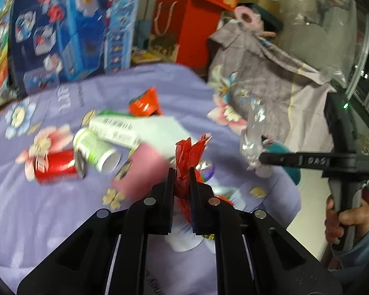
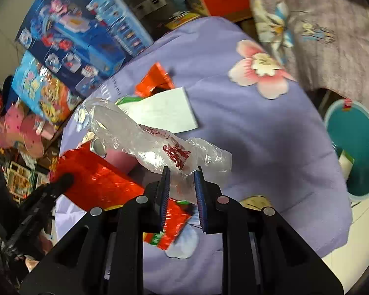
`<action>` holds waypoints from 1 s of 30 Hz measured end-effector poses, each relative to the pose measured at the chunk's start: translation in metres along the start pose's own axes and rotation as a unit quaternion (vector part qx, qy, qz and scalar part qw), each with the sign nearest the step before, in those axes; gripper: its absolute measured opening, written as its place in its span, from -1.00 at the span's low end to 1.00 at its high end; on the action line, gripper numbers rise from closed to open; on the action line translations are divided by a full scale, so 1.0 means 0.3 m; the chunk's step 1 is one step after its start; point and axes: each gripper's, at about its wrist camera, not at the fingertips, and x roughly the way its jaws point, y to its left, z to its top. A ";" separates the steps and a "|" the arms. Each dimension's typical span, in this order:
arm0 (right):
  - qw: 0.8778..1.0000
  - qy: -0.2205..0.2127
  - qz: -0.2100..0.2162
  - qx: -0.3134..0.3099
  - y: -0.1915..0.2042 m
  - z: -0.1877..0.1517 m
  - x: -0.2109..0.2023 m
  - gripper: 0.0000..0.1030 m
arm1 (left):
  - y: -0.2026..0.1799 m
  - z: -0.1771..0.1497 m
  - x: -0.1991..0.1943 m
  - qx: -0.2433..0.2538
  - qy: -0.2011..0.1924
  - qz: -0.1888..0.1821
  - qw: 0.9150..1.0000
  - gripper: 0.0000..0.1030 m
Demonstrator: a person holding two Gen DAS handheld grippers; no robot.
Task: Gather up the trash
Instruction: 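Grasp the clear plastic bag with the right tool while the left tool grasps the red wrapper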
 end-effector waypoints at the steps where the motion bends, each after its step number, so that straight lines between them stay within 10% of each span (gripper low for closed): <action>1: 1.000 -0.003 -0.002 0.005 -0.019 -0.002 -0.010 -0.63 | -0.022 0.012 -0.003 0.010 -0.004 -0.001 1.000 -0.79; 10: 0.999 0.007 -0.013 0.035 -0.135 -0.060 -0.008 -0.63 | -0.063 -0.003 0.260 0.021 0.083 -0.008 0.996 -0.75; 17: 0.998 0.012 -0.008 0.057 -0.235 -0.092 -0.002 -0.62 | 0.012 -0.018 0.262 -0.034 0.094 0.012 0.995 0.33; 30: 0.997 0.018 0.025 0.069 -0.352 -0.138 0.012 -0.62 | -0.068 -0.235 0.388 -0.108 0.199 0.021 0.974 0.54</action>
